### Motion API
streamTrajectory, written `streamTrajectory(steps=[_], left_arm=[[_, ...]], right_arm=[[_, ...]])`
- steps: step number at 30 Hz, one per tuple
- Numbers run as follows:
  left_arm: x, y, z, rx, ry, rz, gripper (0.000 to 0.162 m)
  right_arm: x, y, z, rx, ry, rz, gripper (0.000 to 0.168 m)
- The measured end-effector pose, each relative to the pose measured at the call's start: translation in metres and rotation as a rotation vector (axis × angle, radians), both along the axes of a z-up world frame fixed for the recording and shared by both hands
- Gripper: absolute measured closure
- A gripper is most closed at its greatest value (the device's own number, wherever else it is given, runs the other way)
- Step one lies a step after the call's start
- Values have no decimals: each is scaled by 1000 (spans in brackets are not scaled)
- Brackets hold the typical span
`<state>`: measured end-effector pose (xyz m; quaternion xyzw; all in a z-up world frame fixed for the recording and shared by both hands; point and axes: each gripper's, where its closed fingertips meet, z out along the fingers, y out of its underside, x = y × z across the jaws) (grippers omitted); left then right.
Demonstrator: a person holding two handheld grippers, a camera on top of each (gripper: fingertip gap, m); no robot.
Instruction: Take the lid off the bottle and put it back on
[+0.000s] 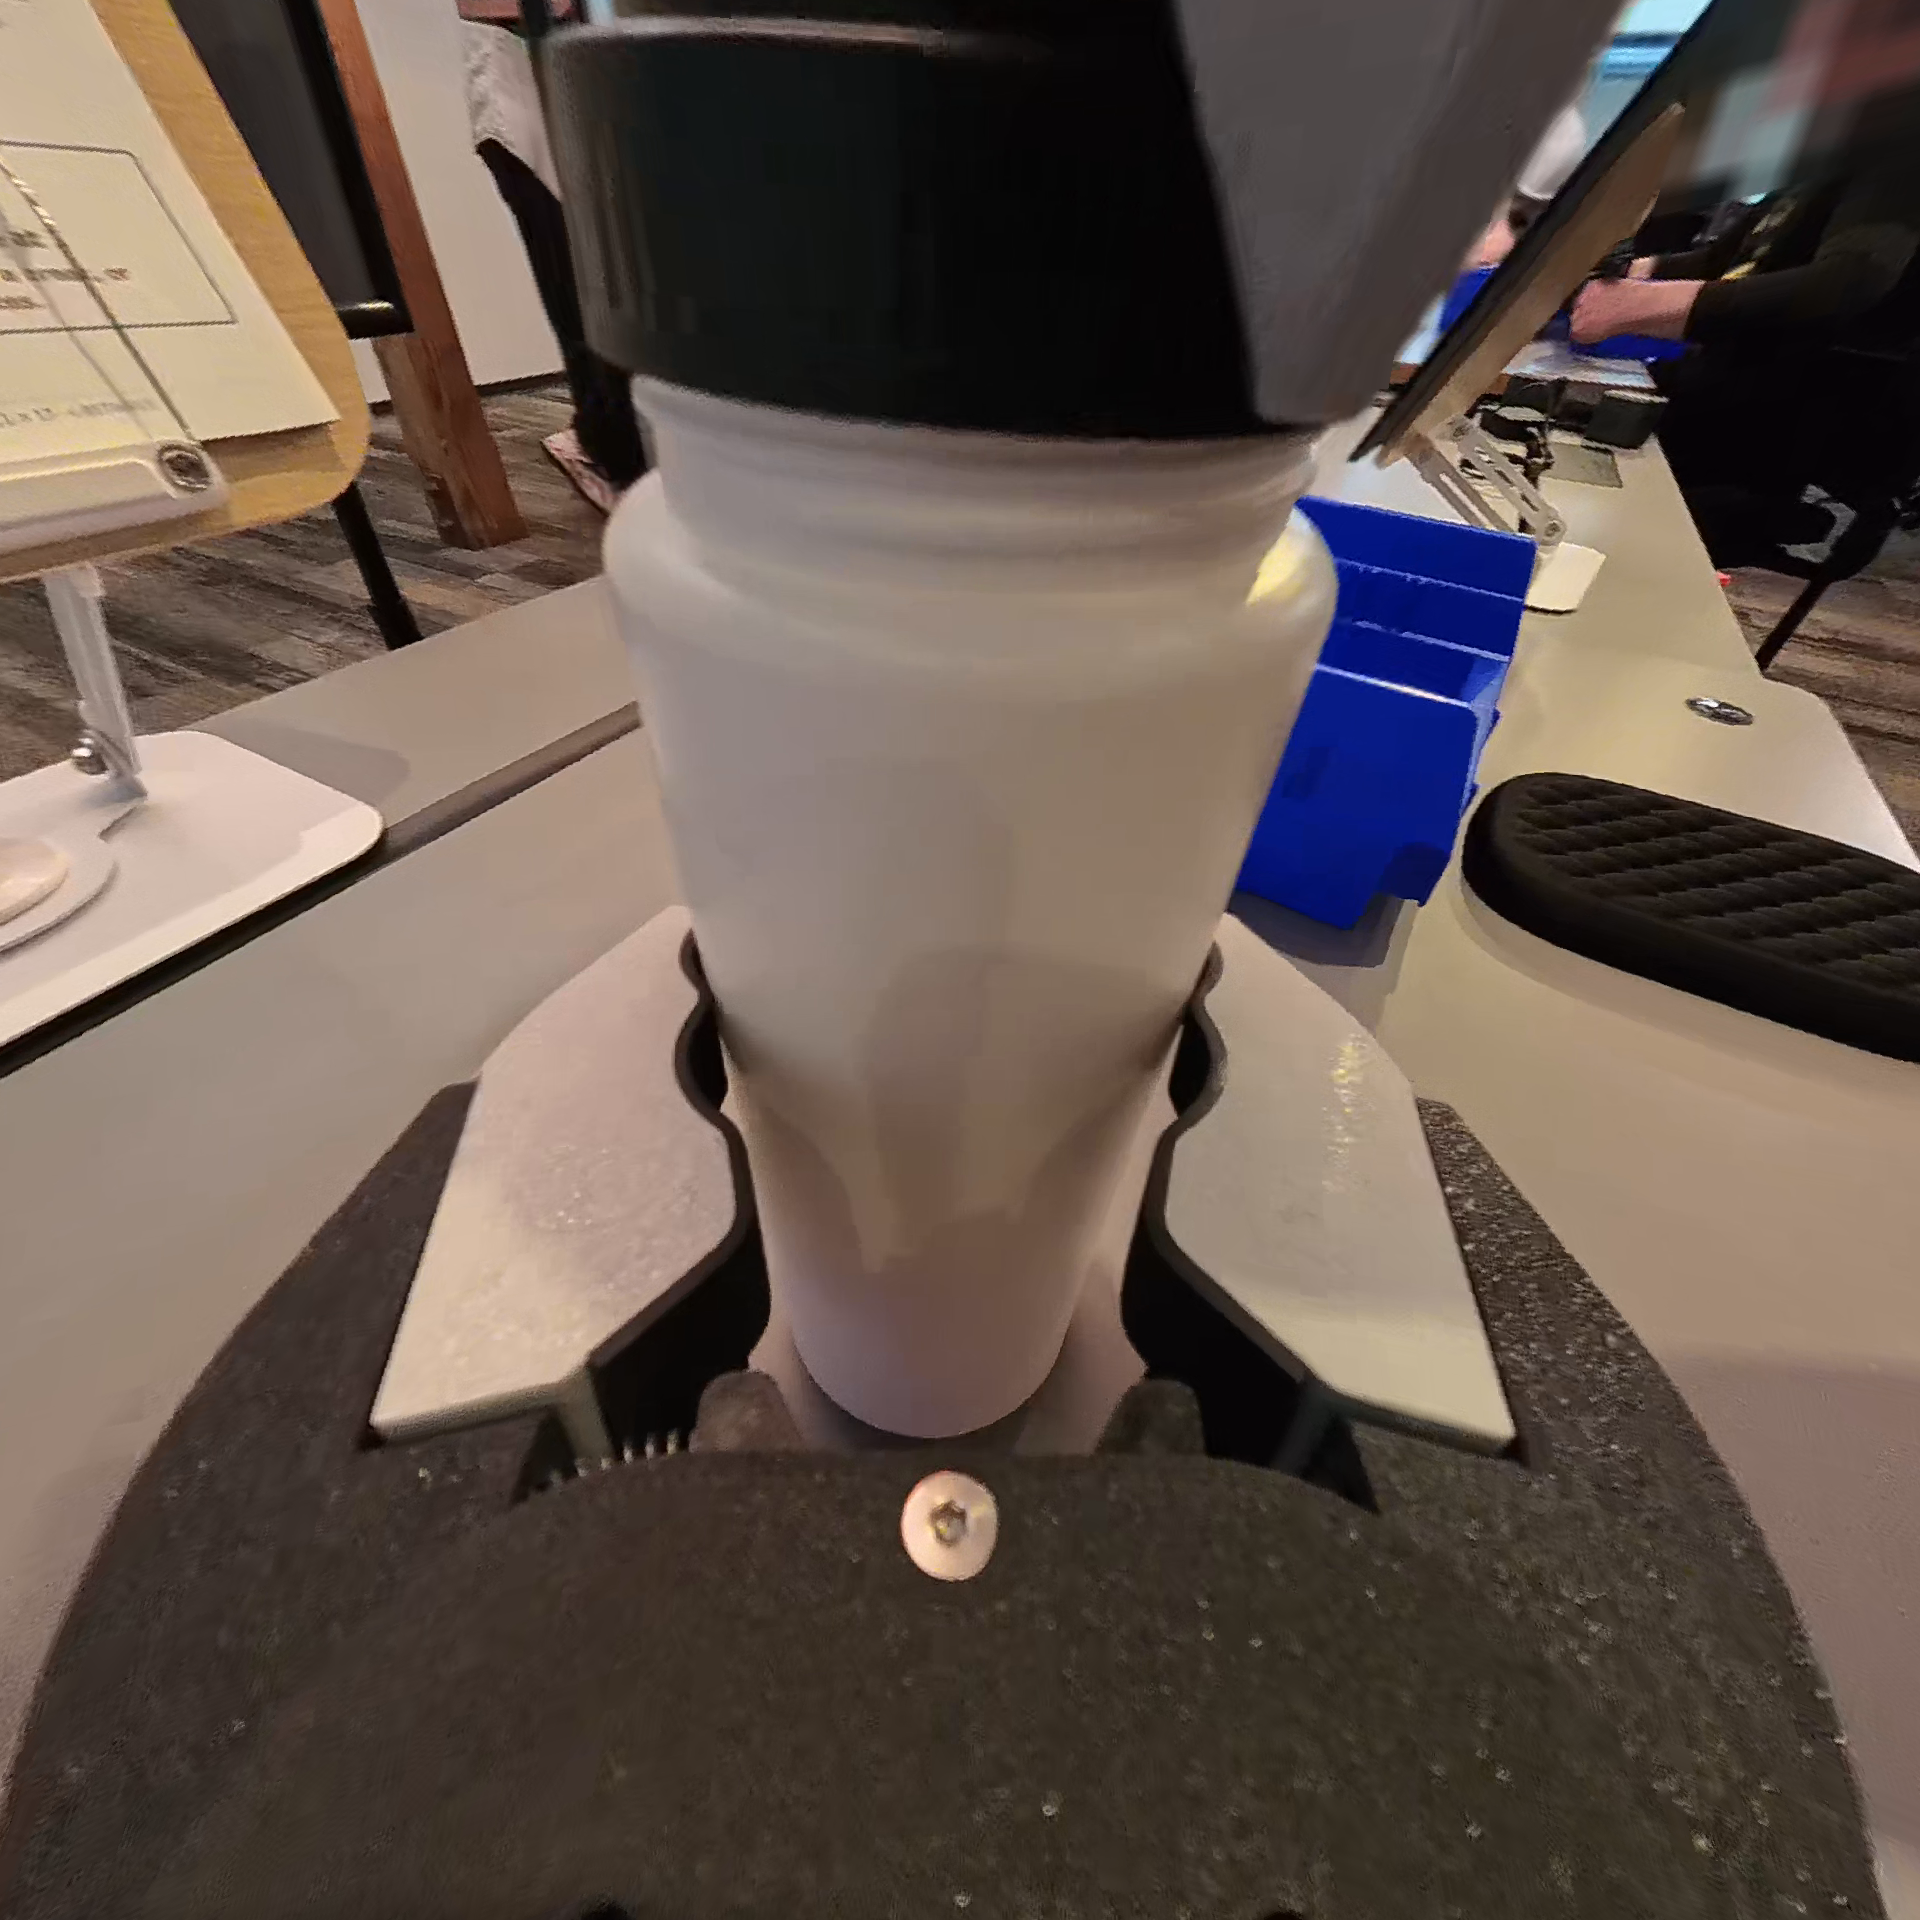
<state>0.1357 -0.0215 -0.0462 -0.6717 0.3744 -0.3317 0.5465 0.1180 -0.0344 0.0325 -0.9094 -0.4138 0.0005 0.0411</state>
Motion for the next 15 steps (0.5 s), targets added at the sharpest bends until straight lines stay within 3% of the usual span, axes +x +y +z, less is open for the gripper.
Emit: streamTrajectory(steps=[9,15], left_arm=[[9,-10,0,9,-7,-123,77],[9,-9,0,6,0,-89,77]], right_arm=[[10,-6,0,-24,-97,353,96],[9,-7,-2,-64,-52,172,96]])
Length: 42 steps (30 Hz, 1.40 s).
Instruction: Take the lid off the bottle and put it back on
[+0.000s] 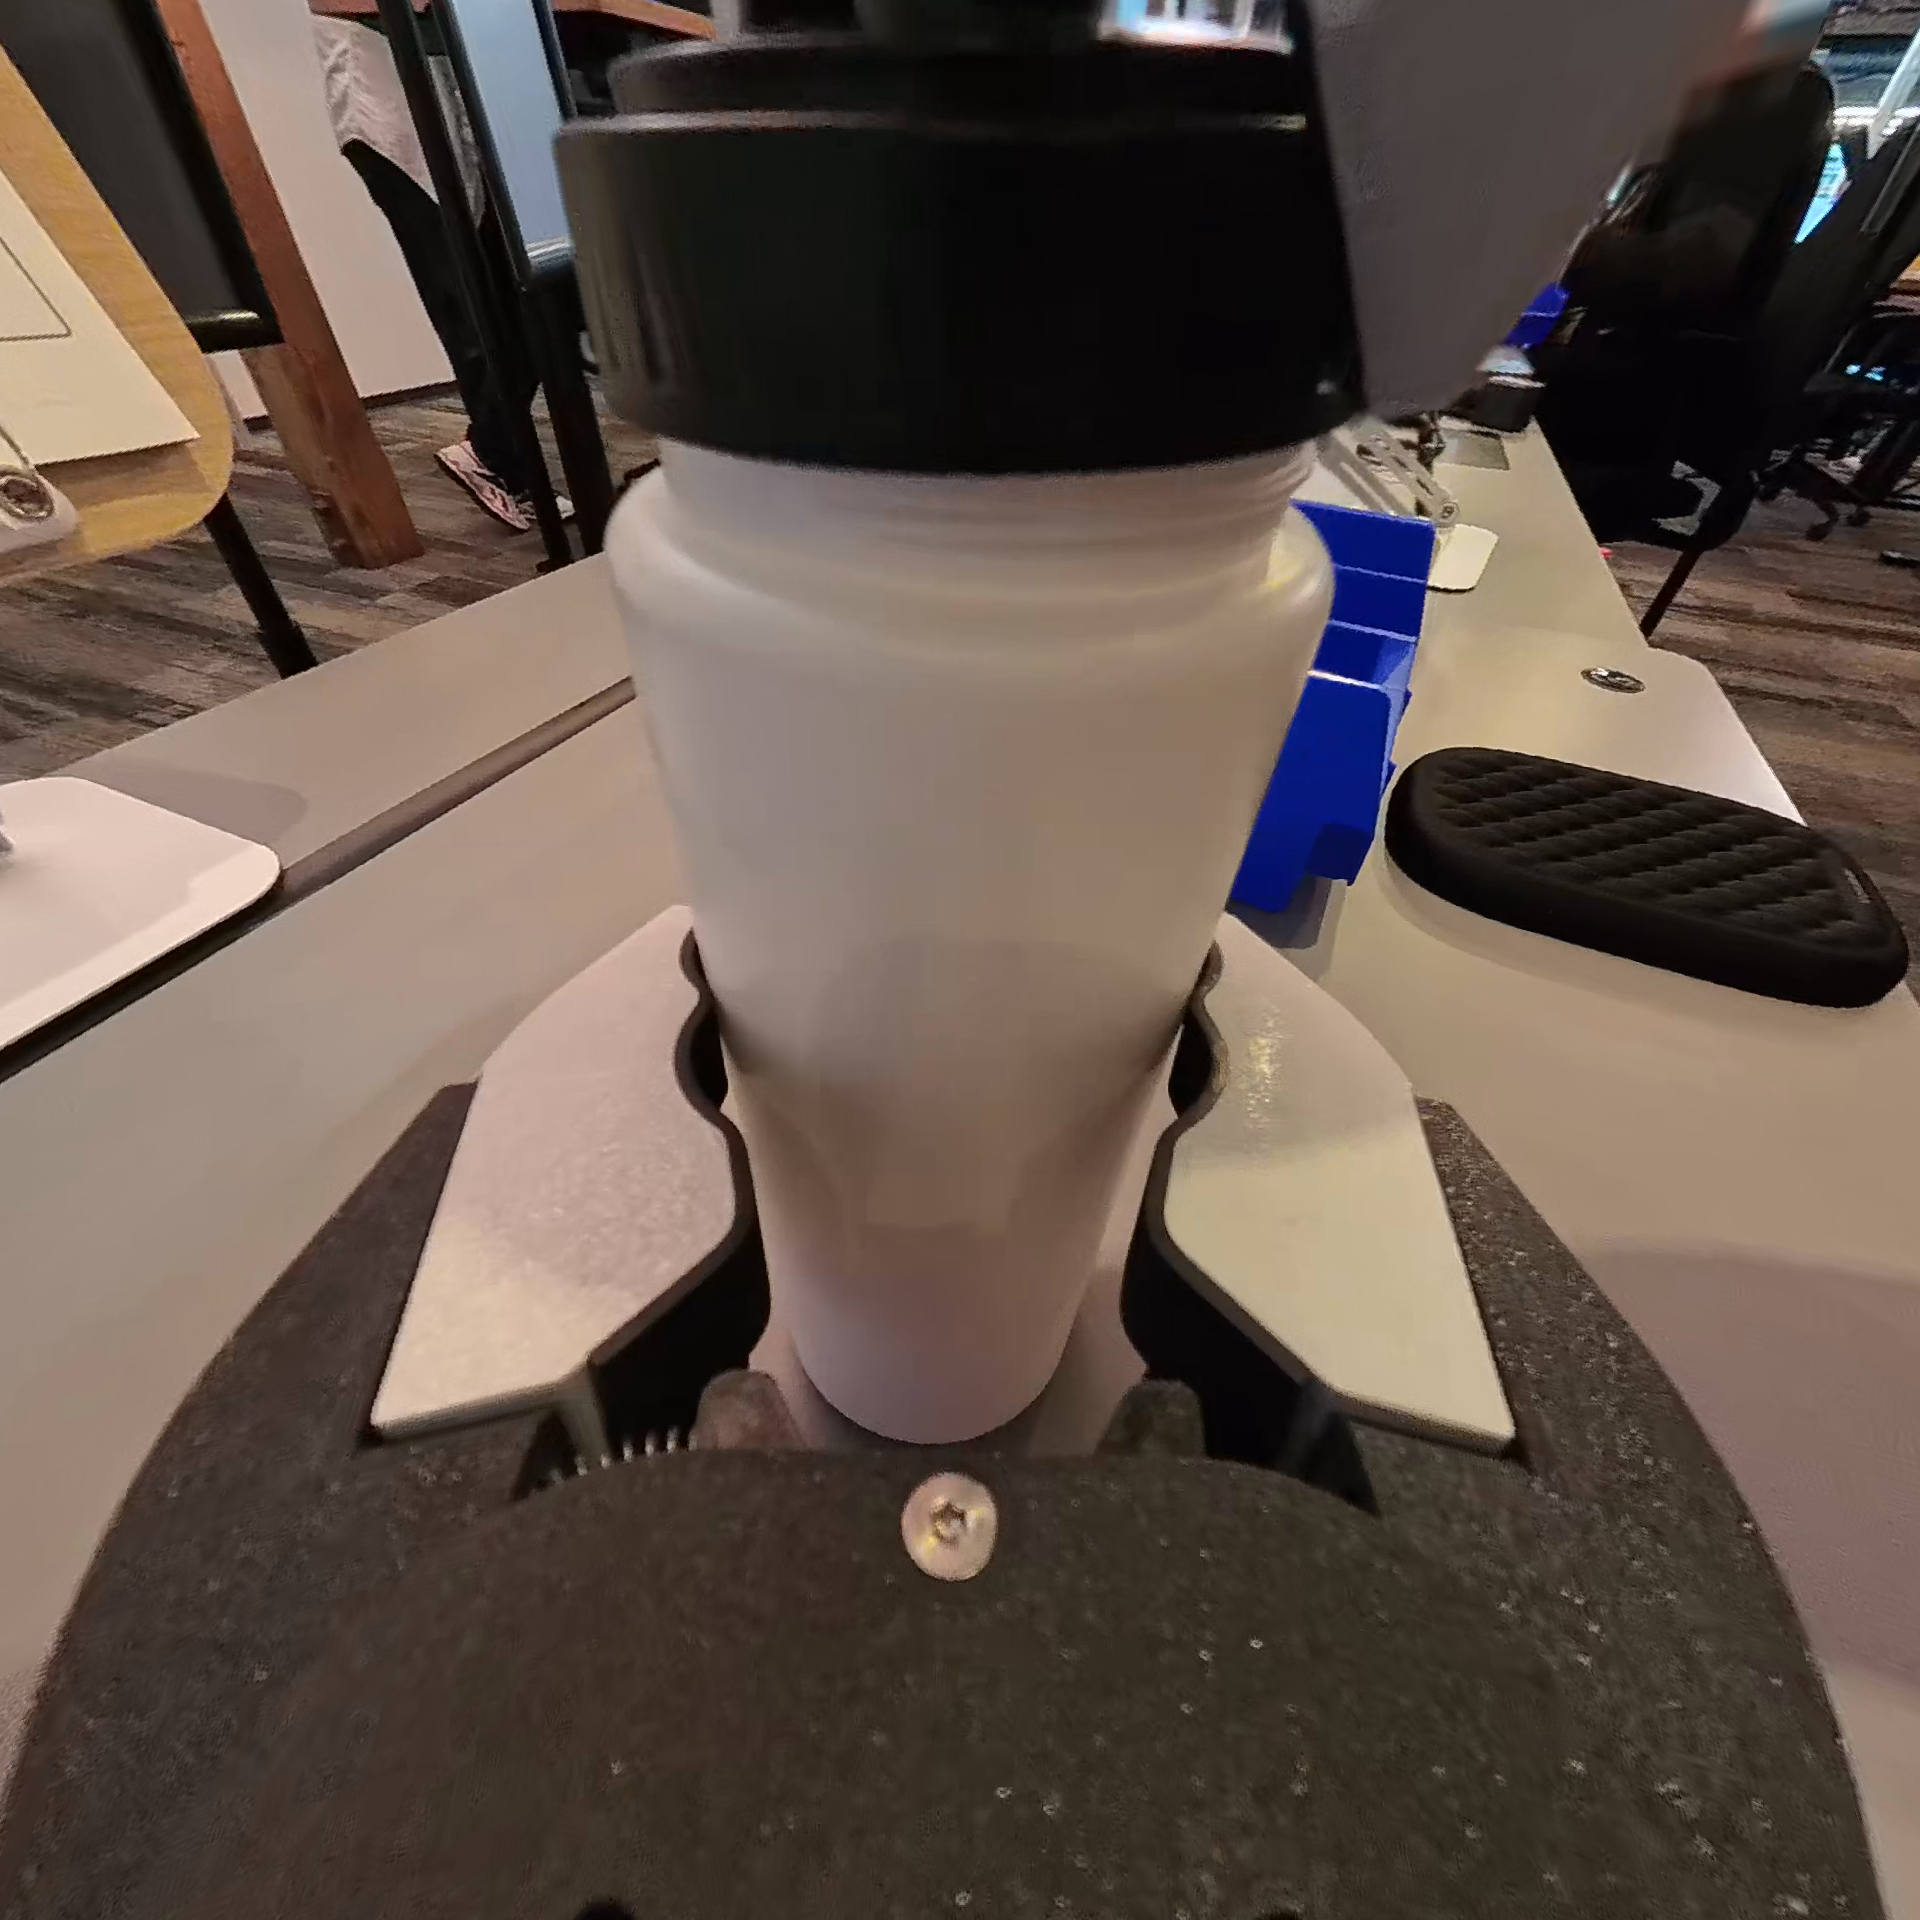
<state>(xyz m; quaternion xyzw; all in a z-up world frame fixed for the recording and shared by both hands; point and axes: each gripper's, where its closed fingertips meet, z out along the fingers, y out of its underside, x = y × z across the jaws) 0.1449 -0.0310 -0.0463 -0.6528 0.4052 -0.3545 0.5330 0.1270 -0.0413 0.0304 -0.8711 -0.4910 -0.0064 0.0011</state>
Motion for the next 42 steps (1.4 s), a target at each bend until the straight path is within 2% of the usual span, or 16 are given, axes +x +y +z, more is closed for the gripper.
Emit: streamTrajectory(steps=[9,20,26,32,38,39,40,42], left_arm=[[-1,2,0,-12,8,39,77],[-2,2,-1,-26,16,65,77],[0,0,-1,-18,24,36,77],[3,-3,-1,-14,27,11,77],[4,-3,-1,-14,27,-3,77],[4,-3,-1,-14,27,-3,77],[3,-3,-1,-15,26,-1,77],[3,-2,-1,-21,20,2,77]], right_arm=[[-4,1,0,96,93,-236,96],[-6,3,0,187,152,-399,96],[0,1,1,163,59,-176,93],[0,10,15,211,39,207,81],[3,7,6,129,56,302,81],[2,3,5,106,67,309,85],[1,0,5,82,83,303,98],[0,1,5,85,98,259,98]])
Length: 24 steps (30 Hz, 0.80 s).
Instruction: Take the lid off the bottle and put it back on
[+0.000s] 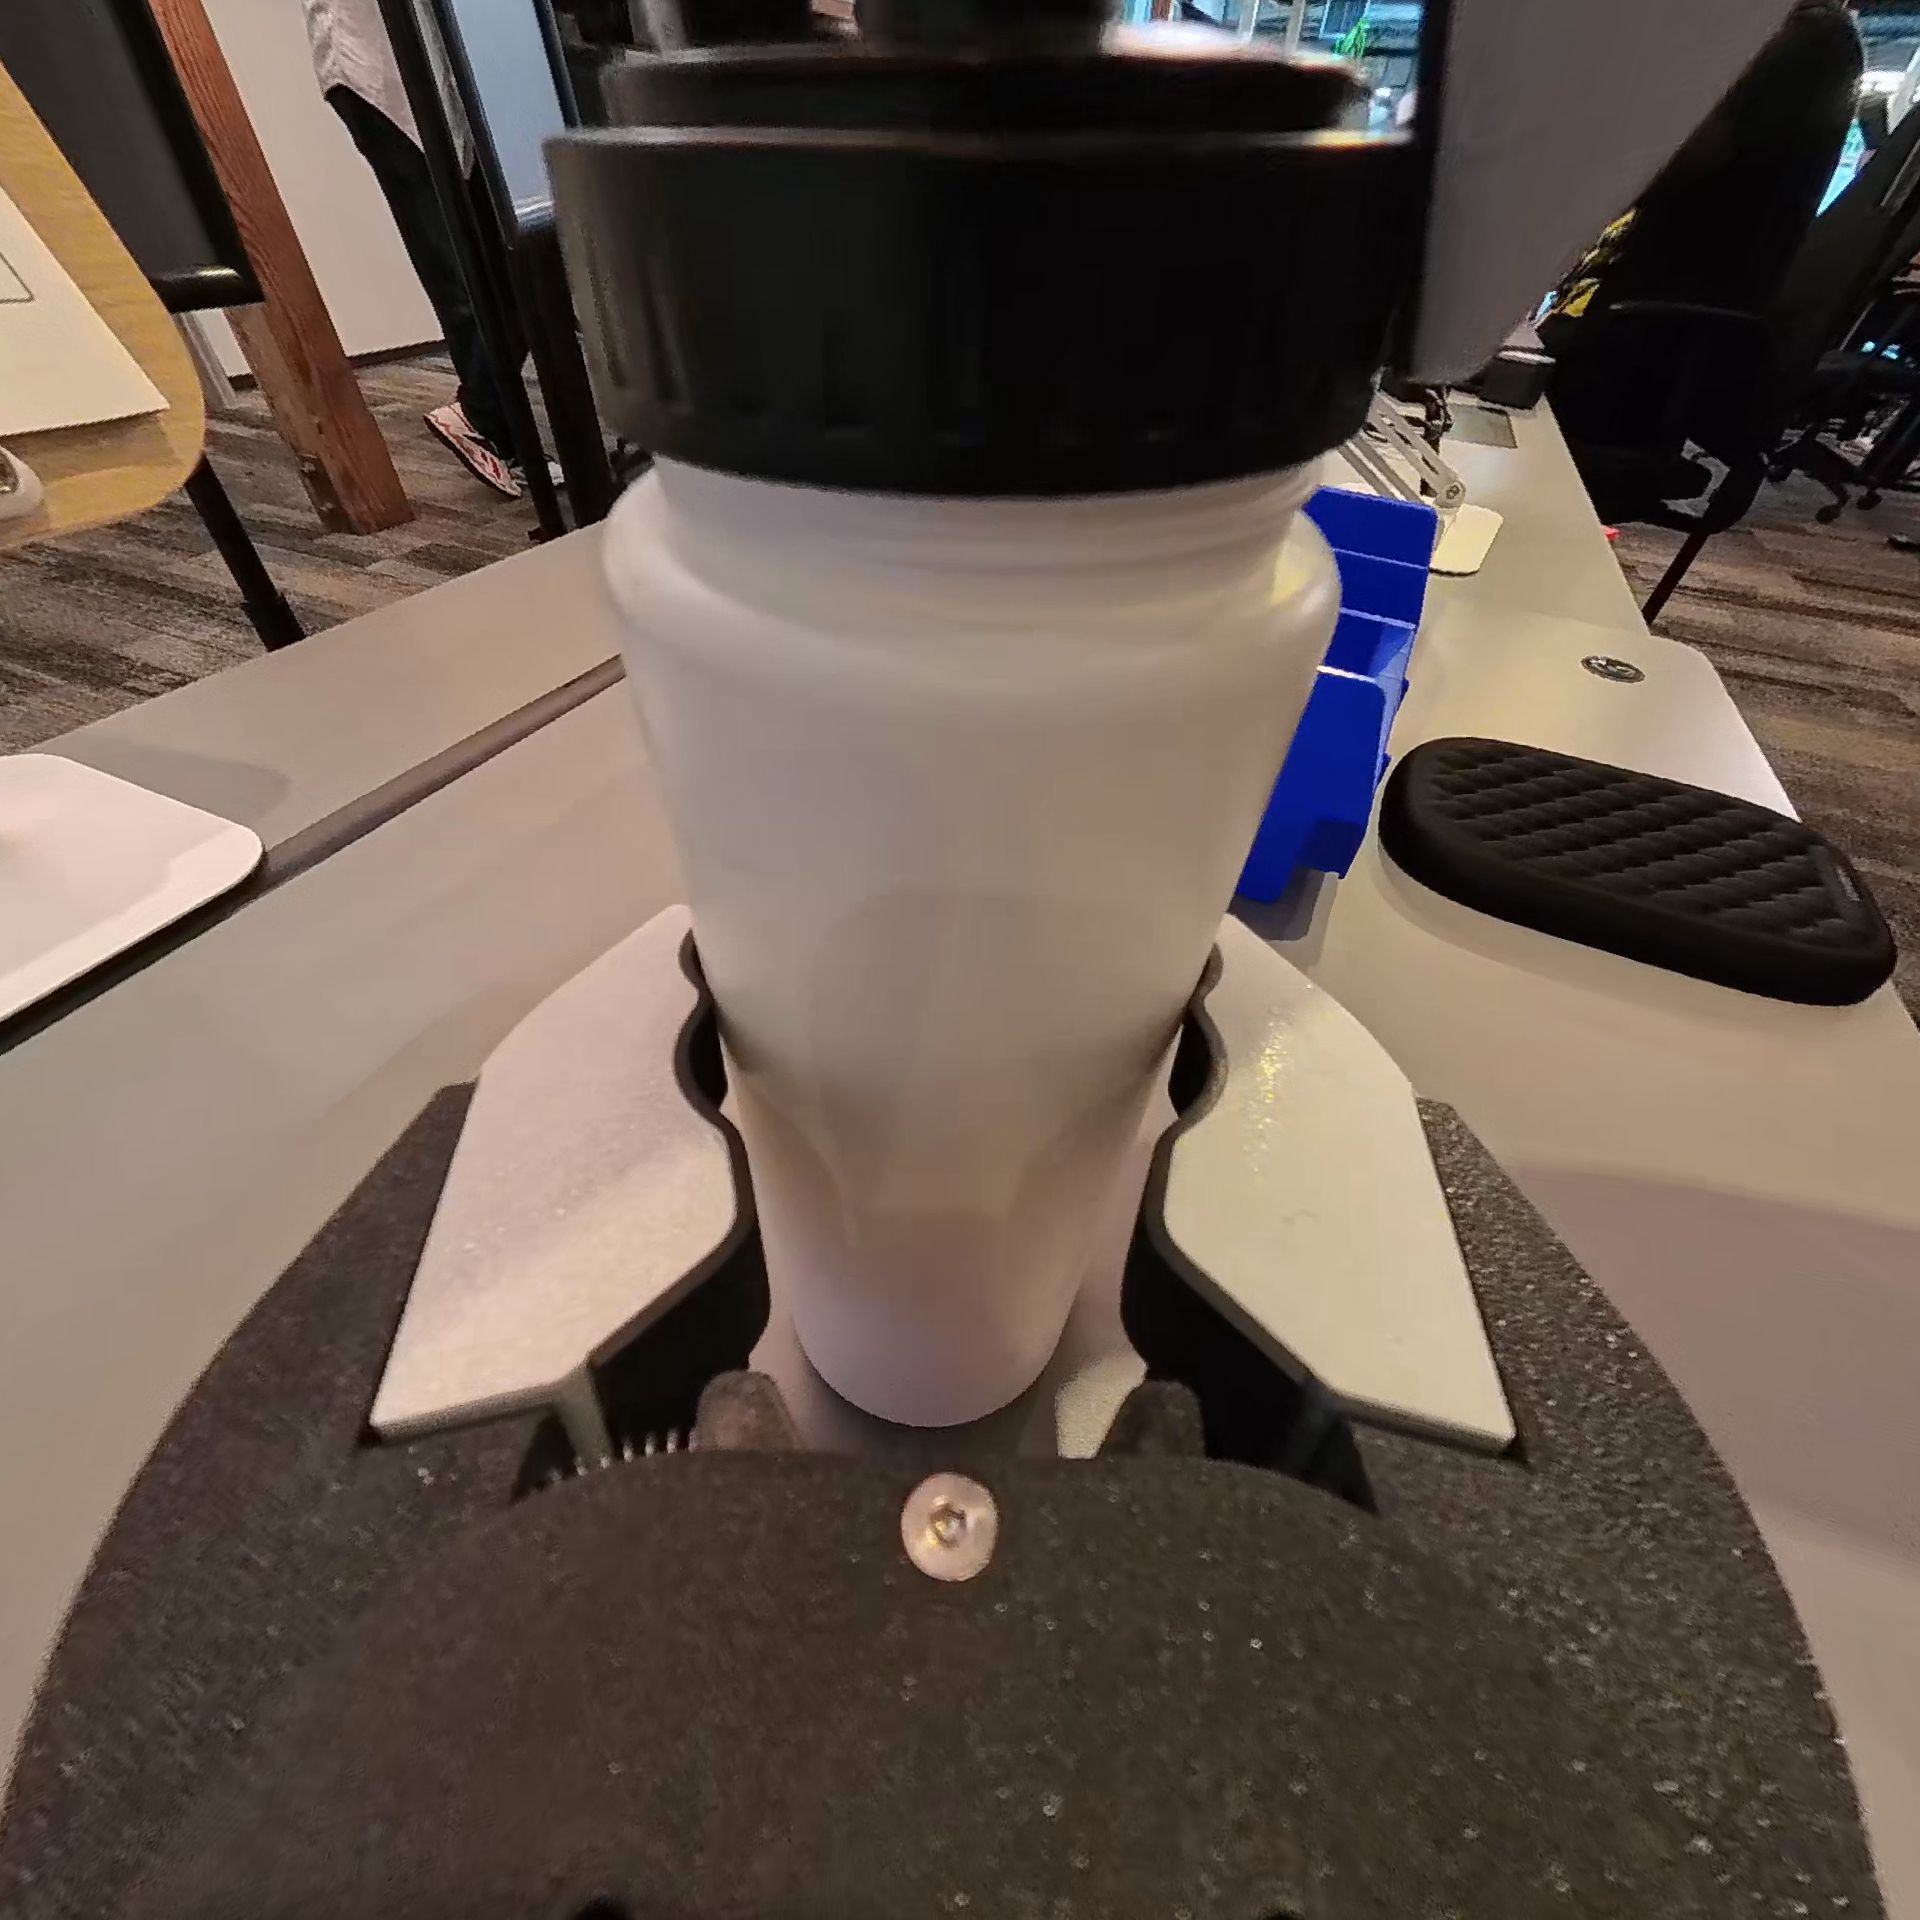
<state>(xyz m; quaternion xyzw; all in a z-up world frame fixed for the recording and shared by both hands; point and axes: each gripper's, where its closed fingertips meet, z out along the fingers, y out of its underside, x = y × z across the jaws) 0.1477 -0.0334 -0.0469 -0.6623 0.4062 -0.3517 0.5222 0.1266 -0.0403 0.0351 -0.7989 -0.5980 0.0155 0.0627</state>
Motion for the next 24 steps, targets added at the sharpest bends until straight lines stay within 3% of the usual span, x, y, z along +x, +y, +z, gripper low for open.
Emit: streamTrajectory(steps=[12,15,20,24], left_arm=[[-2,2,0,-9,9,58,76],[-1,1,0,-7,14,50,77],[1,-4,0,-18,16,-37,77],[0,-3,1,-49,-7,-52,77]], right_arm=[[-5,2,-1,116,78,-560,98],[-4,1,-2,138,70,-525,98],[5,-4,-1,122,24,-214,97],[4,-1,4,52,184,-272,94]])
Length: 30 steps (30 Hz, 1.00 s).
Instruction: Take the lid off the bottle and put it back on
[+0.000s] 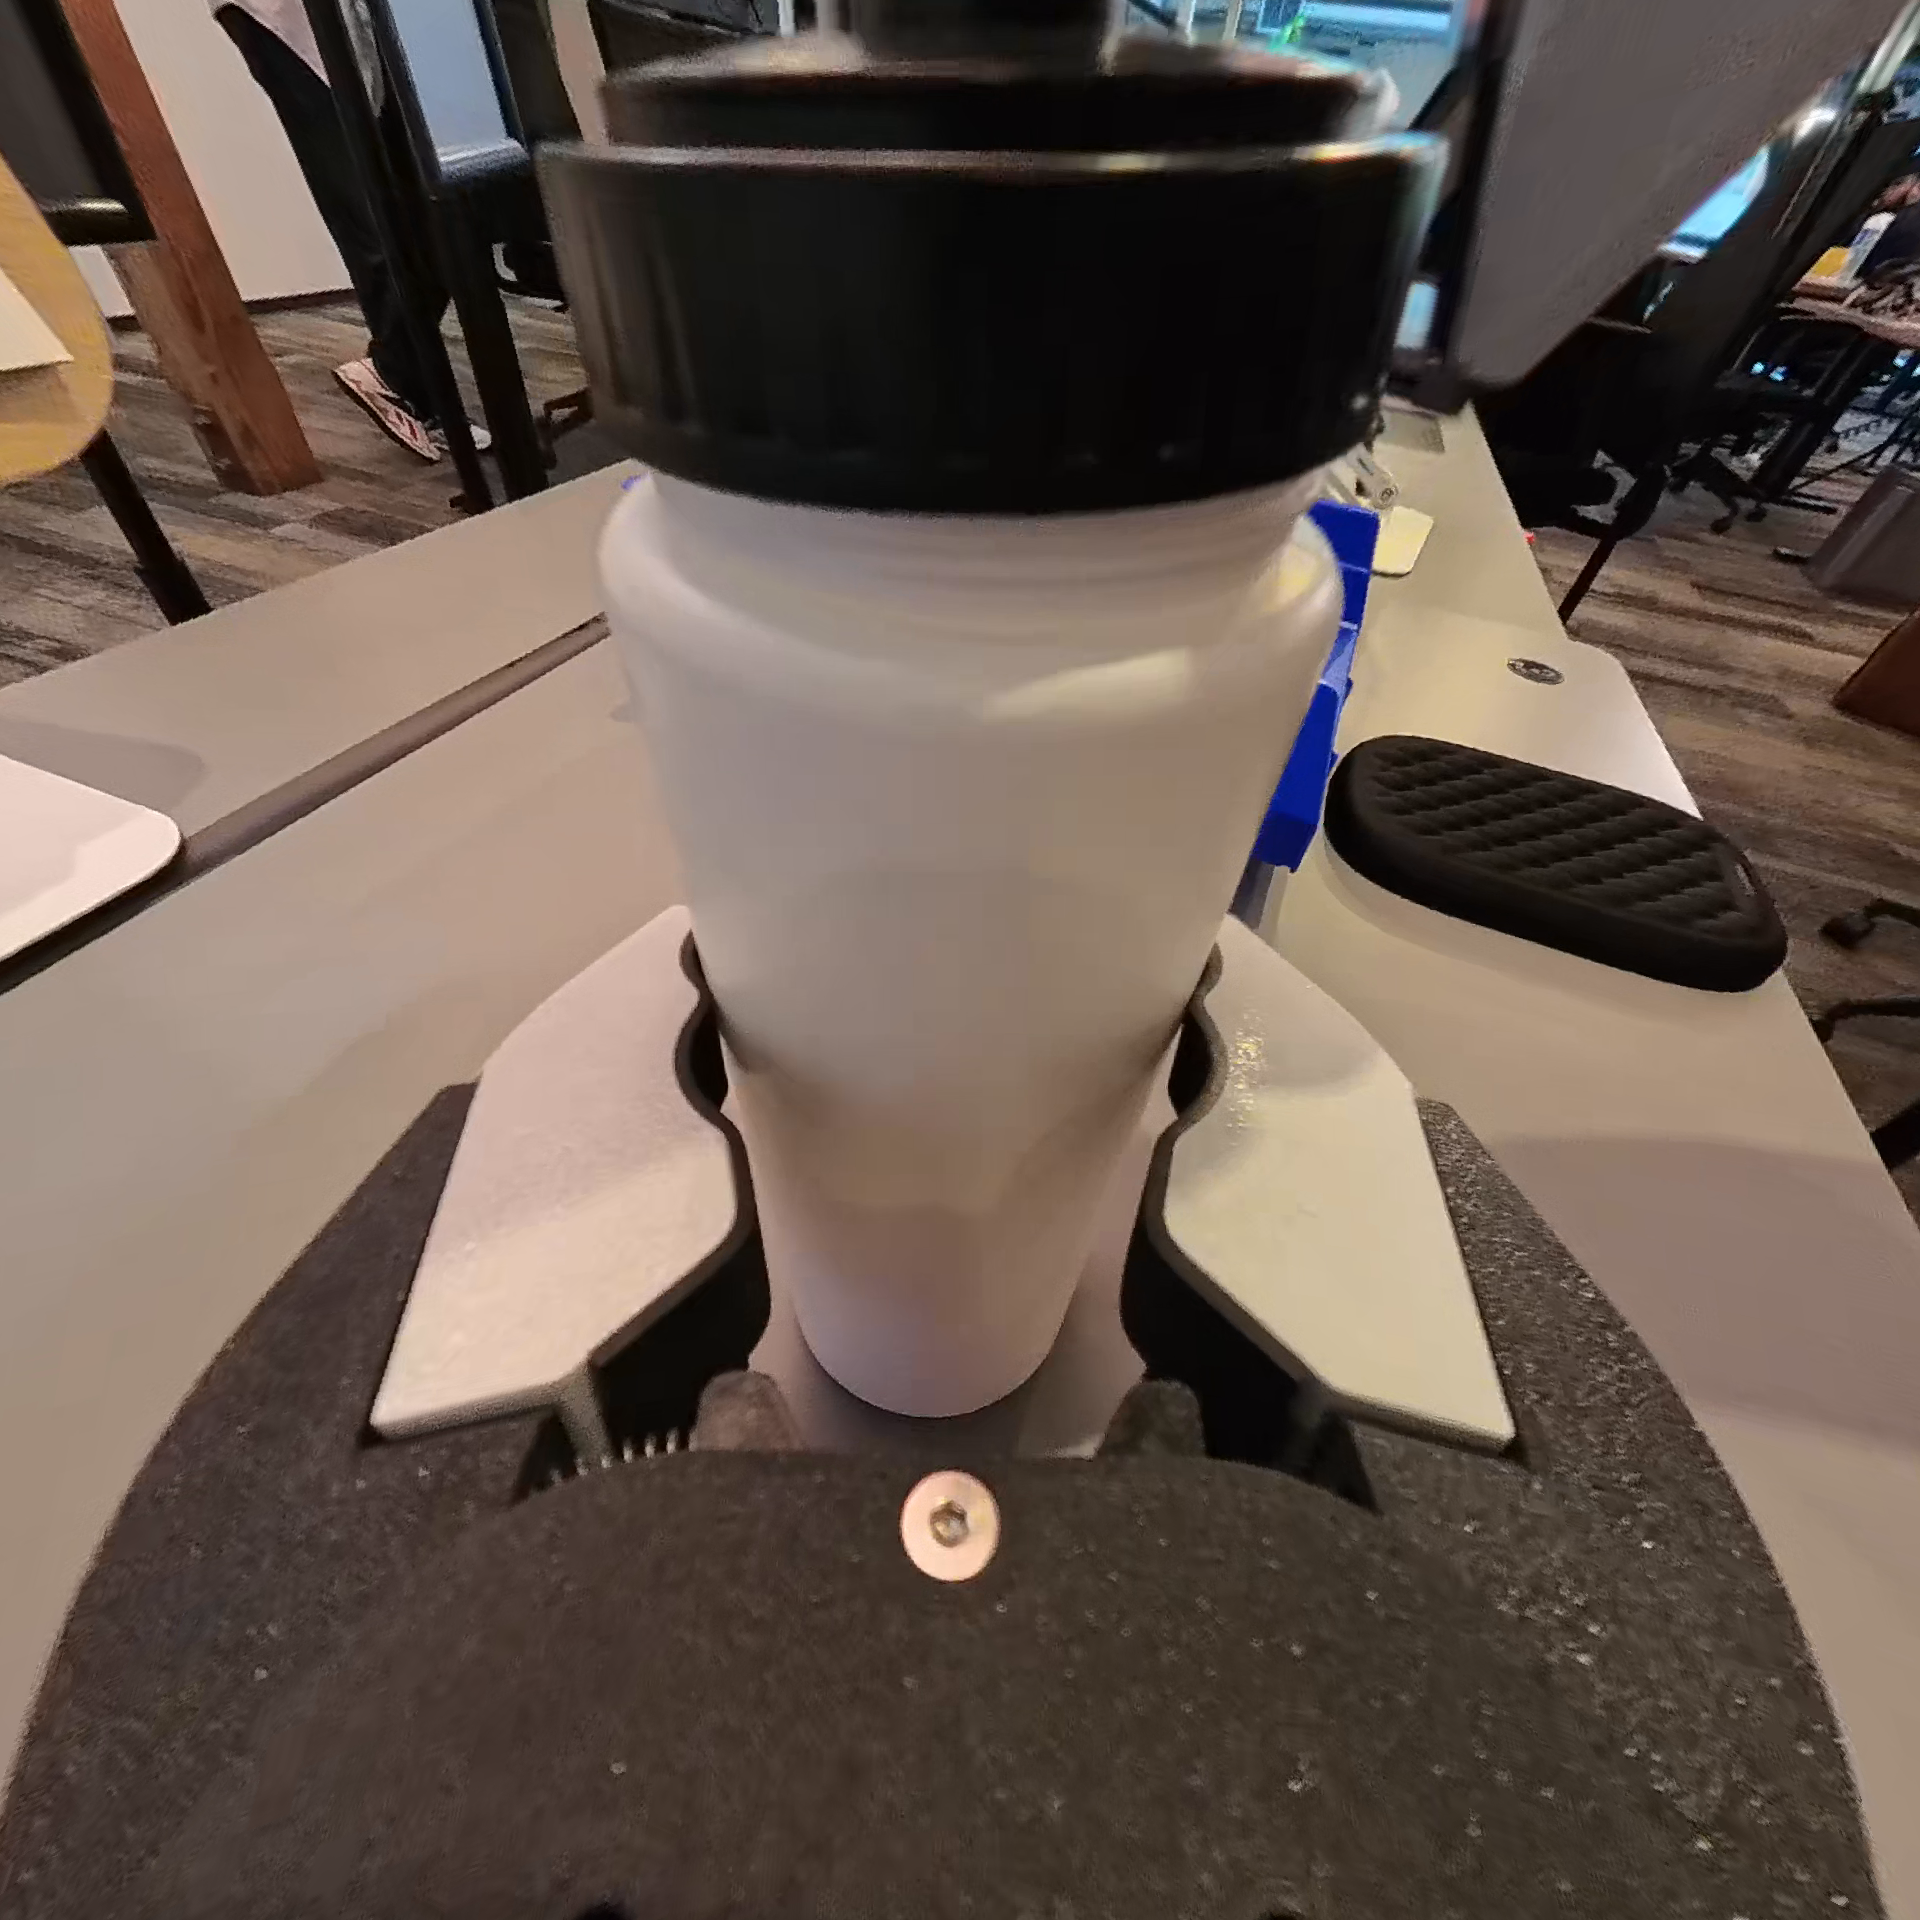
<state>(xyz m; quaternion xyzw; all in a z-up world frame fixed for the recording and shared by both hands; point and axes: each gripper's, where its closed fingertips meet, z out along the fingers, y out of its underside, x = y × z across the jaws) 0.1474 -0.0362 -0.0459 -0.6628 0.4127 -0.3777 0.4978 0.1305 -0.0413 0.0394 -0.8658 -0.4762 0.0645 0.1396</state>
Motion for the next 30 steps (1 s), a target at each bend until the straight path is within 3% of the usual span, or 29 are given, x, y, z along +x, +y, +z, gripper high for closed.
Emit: streamTrajectory(steps=[3,9,12,18,24,27,30], left_arm=[[0,1,0,5,-5,14,77],[10,-14,-2,53,11,-88,77],[11,-16,-2,52,11,-115,77],[11,-13,-2,38,14,-58,77],[9,-9,-2,27,38,28,77],[8,-9,-2,22,41,45,77],[9,-12,-2,37,39,-10,77]], right_arm=[[-3,-4,-2,-77,63,-35,90],[9,-14,-11,-37,-154,269,90],[6,-15,-11,-24,-157,323,95],[6,-12,-11,-25,-131,138,95],[4,-9,-12,37,-70,-277,95],[2,-8,-12,67,-69,-253,95],[3,-10,-12,68,-96,-83,94]])
